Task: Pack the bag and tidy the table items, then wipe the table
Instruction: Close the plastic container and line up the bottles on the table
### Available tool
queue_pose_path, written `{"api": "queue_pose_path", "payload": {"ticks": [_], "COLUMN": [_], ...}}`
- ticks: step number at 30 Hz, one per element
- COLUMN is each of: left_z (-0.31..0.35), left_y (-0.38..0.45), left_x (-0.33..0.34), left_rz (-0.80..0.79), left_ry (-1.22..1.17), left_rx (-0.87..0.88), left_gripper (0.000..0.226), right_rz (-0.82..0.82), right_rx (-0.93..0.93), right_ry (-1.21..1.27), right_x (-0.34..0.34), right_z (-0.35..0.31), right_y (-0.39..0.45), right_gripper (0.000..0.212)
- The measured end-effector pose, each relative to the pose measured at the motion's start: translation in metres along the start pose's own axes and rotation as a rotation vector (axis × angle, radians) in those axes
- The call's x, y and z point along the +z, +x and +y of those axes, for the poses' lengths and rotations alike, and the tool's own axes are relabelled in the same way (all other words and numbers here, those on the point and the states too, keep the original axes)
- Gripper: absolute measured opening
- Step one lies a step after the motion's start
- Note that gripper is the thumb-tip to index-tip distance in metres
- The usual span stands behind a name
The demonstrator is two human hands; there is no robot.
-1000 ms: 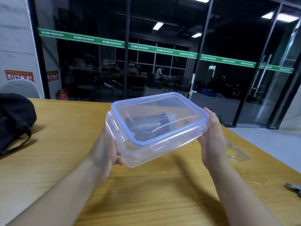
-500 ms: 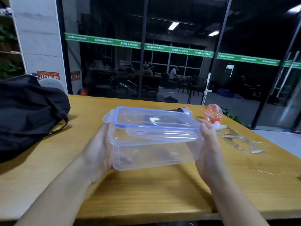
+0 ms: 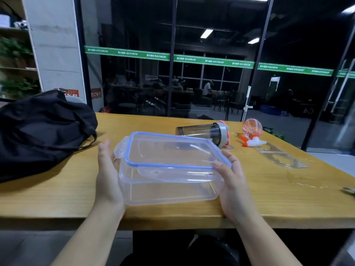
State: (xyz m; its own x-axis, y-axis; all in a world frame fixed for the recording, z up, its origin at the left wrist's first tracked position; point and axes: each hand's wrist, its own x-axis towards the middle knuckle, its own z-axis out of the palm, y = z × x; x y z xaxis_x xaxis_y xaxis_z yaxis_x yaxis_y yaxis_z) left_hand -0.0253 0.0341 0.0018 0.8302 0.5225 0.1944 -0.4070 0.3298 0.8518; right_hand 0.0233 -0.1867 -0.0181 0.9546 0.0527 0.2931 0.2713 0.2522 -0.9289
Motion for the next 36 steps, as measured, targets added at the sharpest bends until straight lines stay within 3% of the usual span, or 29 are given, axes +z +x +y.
{"api": "queue_pose_path", "payload": {"ticks": [10, 12, 14, 17, 20, 27, 36], "left_z": [0.002, 0.006, 0.011, 0.015, 0.018, 0.020, 0.015], "left_y": [-0.017, -0.019, -0.023, -0.025, -0.025, -0.019, -0.028], "left_x": [-0.009, -0.016, -0.023, -0.033, -0.038, -0.043, -0.037], "left_rz": [-0.097, -0.126, -0.218, -0.382, -0.463, -0.462, -0.397], "left_ry": [0.232, 0.357, 0.537, 0.777, 0.864, 0.891, 0.939], "left_rx": [0.108, 0.187, 0.289, 0.432, 0.463, 0.504, 0.700], "left_gripper": [0.050, 0.048, 0.061, 0.080, 0.082, 0.067, 0.054], "right_rz": [-0.013, -0.013, 0.015, 0.064, -0.042, -0.216, -0.137], "right_rx": [0.033, 0.026, -0.002, -0.138, -0.322, -0.387, -0.598], "right_ry": [-0.034, -0.066, -0.101, -0.298, -0.512, -0.684, -0.658], "right_x": [0.002, 0.004, 0.004, 0.001, -0.003, -0.020, -0.019], "right_z": [-0.002, -0.004, -0.006, -0.009, -0.007, -0.012, -0.005], "right_y": [-0.001, -0.004, -0.006, -0.011, -0.018, -0.018, -0.018], "right_gripper": [0.056, 0.046, 0.035, 0.030, 0.042, 0.050, 0.047]}}
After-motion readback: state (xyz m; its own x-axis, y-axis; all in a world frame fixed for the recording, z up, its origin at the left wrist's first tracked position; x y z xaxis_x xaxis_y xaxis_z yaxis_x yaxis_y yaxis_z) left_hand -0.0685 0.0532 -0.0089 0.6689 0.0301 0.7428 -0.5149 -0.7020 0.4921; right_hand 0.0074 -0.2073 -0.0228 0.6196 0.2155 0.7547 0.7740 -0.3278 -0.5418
